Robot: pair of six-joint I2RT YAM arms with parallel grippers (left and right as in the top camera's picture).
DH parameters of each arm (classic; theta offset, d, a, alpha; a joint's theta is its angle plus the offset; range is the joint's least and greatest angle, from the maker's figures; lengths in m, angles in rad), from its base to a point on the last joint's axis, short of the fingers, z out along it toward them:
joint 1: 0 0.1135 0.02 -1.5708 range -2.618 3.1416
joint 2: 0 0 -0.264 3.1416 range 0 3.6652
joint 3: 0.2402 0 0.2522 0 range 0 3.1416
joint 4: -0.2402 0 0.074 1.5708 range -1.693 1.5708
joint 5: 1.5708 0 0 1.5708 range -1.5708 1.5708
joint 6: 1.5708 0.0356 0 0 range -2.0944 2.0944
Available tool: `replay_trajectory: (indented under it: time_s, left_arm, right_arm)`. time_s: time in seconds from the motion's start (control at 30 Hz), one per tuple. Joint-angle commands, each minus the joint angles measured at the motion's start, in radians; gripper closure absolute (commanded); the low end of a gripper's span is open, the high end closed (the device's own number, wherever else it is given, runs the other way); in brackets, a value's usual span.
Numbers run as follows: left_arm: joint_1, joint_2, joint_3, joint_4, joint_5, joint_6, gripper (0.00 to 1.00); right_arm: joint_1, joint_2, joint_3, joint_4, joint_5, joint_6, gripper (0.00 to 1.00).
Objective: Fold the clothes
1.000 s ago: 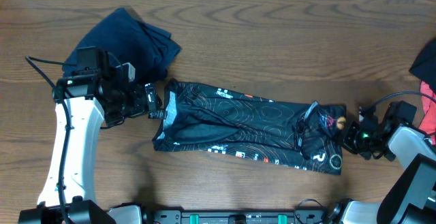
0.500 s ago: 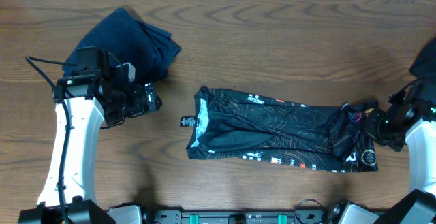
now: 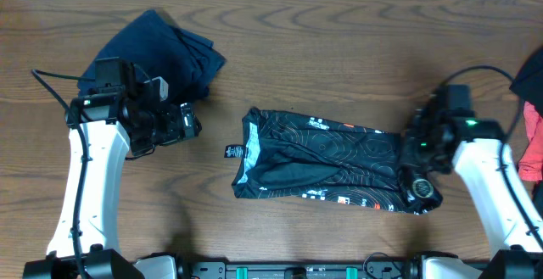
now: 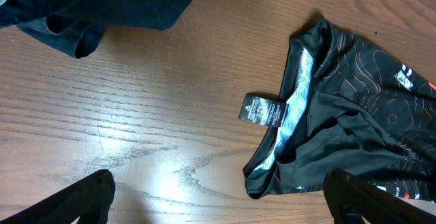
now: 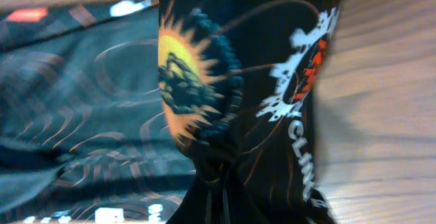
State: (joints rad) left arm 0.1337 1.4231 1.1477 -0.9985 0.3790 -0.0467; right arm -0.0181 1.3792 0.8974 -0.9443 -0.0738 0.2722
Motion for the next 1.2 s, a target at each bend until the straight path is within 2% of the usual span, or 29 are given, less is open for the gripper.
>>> replay_trajectory:
  time_s: [0.0, 0.2, 0.37, 0.67, 0.7, 0.77, 0.83, 0.97, 1.03, 1.1, 1.17]
  left_arm:
    - [-0.002, -0.009, 0.015, -0.003, 0.003, 0.021, 0.01]
    - [-0.002, -0.009, 0.015, -0.003, 0.002, 0.021, 0.01]
    - [-0.003, -0.009, 0.015, -0.003, 0.003, 0.021, 0.01]
    - [-0.002, -0.009, 0.015, -0.003, 0.003, 0.021, 0.01]
    - [-0.002, -0.009, 0.015, -0.003, 0.003, 0.021, 0.01]
    - [-0.002, -0.009, 0.015, -0.004, 0.003, 0.021, 0.01]
    - [-0.002, -0.009, 0.015, -0.007, 0.003, 0.021, 0.01]
    - [-0.002, -0.009, 0.015, -0.013, 0.003, 0.021, 0.01]
    - [-0.002, -0.009, 0.015, -0.016, 0.003, 0.021, 0.01]
    - [-0.002, -0.009, 0.015, -0.019, 0.003, 0.021, 0.01]
    - [-0.002, -0.009, 0.015, -0.019, 0.003, 0.021, 0.01]
  right_arm:
    - [0.116, -0.005, 0.010, 0.003, -0.001, 0.105, 0.99]
    - [0.257, -0.005, 0.003, 0.068, 0.026, 0.257, 0.96]
    - [0.327, 0.001, -0.008, 0.138, 0.026, 0.325, 0.96]
    - [0.383, 0.015, -0.010, 0.170, 0.032, 0.337, 0.94]
    - [0.386, 0.015, -0.010, 0.171, 0.032, 0.337, 0.86]
    - [0.386, 0.015, -0.010, 0.170, 0.015, 0.334, 0.61]
    - [0.384, 0.013, -0.009, 0.163, 0.014, 0.316, 0.55]
    - [0.341, 0.007, -0.007, 0.167, 0.021, 0.243, 0.60]
    - [0.300, -0.003, -0.007, 0.148, 0.021, 0.188, 0.68]
    - [0.252, -0.010, -0.007, 0.109, 0.011, 0.139, 0.82]
    - [0.225, -0.008, -0.010, 0.075, -0.046, 0.080, 0.83]
